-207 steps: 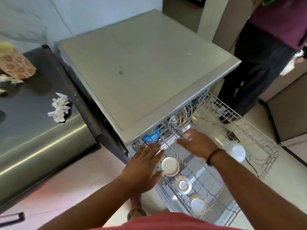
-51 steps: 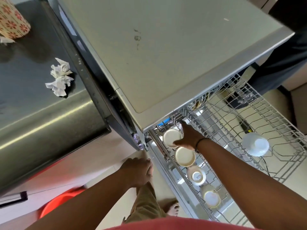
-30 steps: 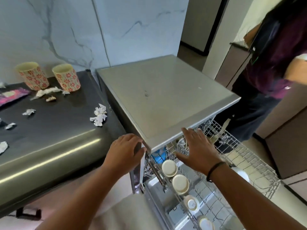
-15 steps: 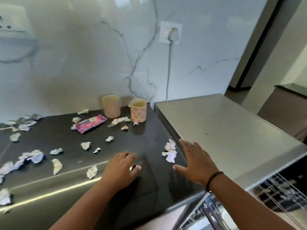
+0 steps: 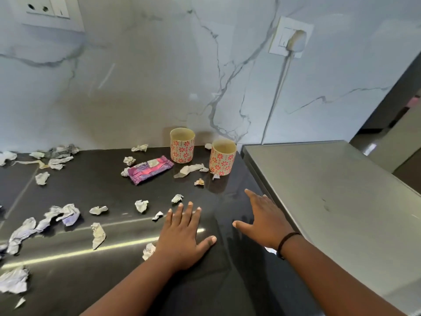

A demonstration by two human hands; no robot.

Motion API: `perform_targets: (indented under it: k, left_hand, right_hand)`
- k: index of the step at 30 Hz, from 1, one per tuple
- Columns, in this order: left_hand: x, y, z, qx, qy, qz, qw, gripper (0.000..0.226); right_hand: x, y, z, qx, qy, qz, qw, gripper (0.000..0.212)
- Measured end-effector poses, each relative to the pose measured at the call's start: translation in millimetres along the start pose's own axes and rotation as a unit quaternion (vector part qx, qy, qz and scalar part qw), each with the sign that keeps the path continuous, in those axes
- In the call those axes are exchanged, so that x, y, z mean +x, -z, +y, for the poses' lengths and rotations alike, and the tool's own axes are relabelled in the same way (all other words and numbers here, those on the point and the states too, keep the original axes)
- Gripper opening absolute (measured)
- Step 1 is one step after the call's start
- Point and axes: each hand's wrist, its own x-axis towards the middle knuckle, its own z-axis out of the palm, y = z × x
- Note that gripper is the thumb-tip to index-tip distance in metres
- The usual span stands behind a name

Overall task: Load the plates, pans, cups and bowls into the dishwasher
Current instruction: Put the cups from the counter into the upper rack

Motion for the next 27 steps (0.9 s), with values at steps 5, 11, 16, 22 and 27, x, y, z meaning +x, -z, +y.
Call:
perform_targets:
  k: [5, 11, 16, 22, 27]
  left_hand:
    - [13, 2, -1, 0.014, -0.011, -0.001, 1.0, 0.101]
    - [11, 4, -1, 0.016, -0.007, -0.007, 1.0, 0.098]
    - [10, 6, -1, 0.015, -0.005, -0.014, 1.0, 0.097]
    - [12, 5, -2, 0.016, -0.004, -0.019, 1.0, 0.096]
    - [12, 5, -2, 0.012, -0.005, -0.015, 1.0, 0.097]
  right_hand:
    - [65, 1, -2, 0.073, -0.01, -0.008, 0.997, 0.097]
    - [143, -3, -8, 0.198, -0.011, 0.052, 0.979, 0.098]
    - [182, -16, -9, 0.332, -0.003, 0.07, 0.941, 0.095]
    - [193, -16, -4, 0.395, -0.004, 0.115, 0.911, 0.084]
    - [164, 7, -1, 0.47, 0.019, 0.115, 0.875, 0.073]
